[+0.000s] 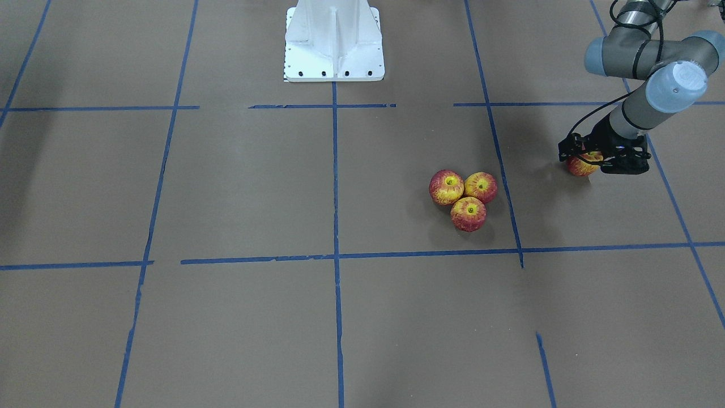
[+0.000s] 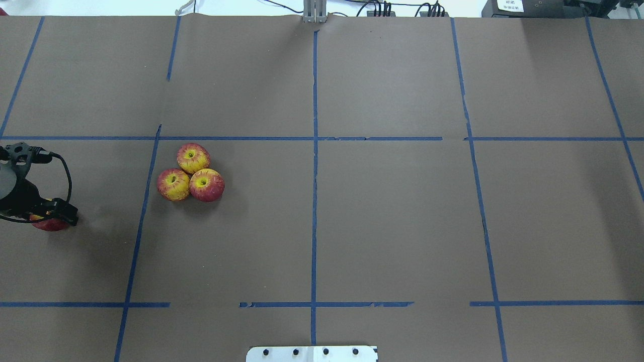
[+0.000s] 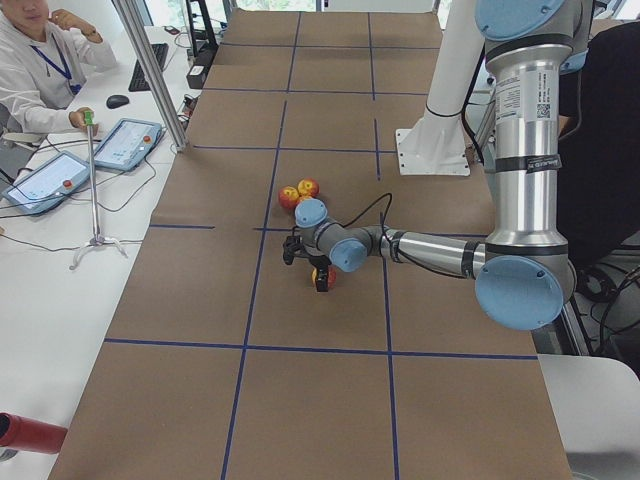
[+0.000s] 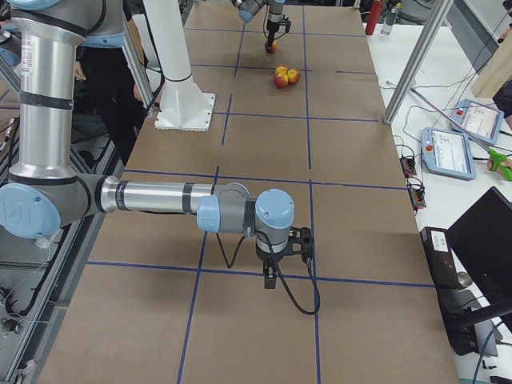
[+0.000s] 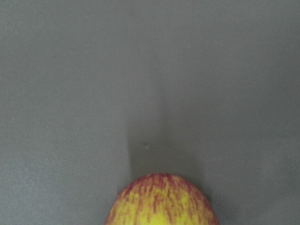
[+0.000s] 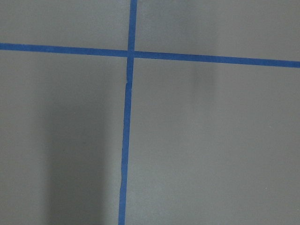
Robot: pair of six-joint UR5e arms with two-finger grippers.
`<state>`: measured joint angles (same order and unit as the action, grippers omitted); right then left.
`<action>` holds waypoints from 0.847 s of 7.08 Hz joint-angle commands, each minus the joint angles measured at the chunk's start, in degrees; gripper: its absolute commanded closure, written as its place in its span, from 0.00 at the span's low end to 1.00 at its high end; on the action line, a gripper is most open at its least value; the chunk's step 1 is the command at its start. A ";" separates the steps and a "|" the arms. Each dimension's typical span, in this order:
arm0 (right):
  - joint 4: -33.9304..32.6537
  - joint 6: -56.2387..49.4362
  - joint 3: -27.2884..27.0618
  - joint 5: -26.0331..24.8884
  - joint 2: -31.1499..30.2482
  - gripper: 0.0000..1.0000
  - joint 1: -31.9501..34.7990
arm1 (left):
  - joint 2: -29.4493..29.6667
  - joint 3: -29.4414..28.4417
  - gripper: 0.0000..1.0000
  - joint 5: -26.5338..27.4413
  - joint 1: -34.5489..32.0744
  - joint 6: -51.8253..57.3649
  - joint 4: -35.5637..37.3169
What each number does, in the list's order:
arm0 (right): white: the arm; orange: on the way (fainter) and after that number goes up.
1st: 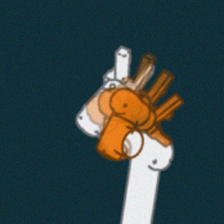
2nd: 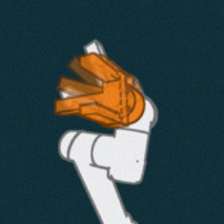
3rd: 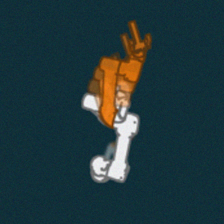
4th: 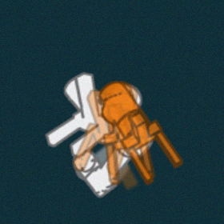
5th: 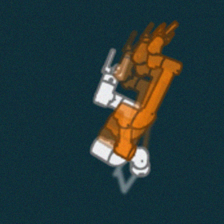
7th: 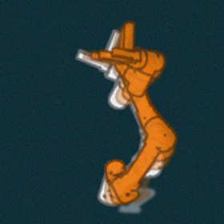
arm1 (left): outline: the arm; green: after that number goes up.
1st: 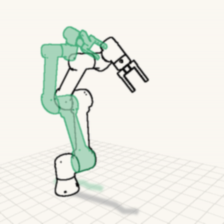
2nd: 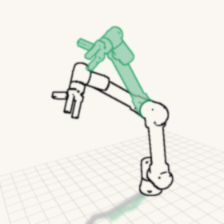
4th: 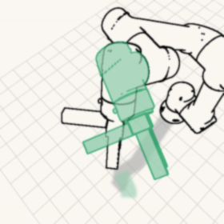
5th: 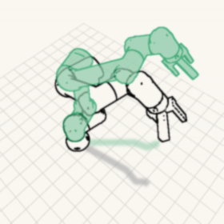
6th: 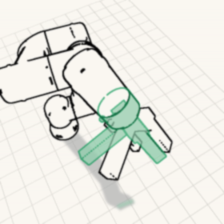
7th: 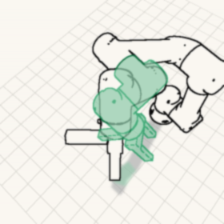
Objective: Stack apples
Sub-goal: 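Lower the left gripper onto the lone red-yellow apple and close it, then lift the apple with the left gripper and carry it over the three-apple cluster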
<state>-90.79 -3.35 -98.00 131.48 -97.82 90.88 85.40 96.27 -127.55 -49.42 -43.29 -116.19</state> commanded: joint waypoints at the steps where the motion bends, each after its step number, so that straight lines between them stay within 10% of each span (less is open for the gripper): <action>1: 0.00 -0.08 0.00 0.00 0.00 0.00 0.00 | 0.73 0.85 0.87 0.10 0.29 -2.05 0.00; 4: 0.00 -0.08 0.00 0.00 0.00 0.00 0.00 | 2.91 12.86 1.00 -0.07 -0.42 -5.55 3.14; 6: 0.00 -0.08 0.00 0.00 0.00 0.00 0.00 | 20.06 9.23 1.00 0.02 0.20 -16.08 12.41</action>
<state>-90.79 -3.38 -98.00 131.48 -97.82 90.88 95.44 107.29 -127.60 -49.57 -53.78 -110.06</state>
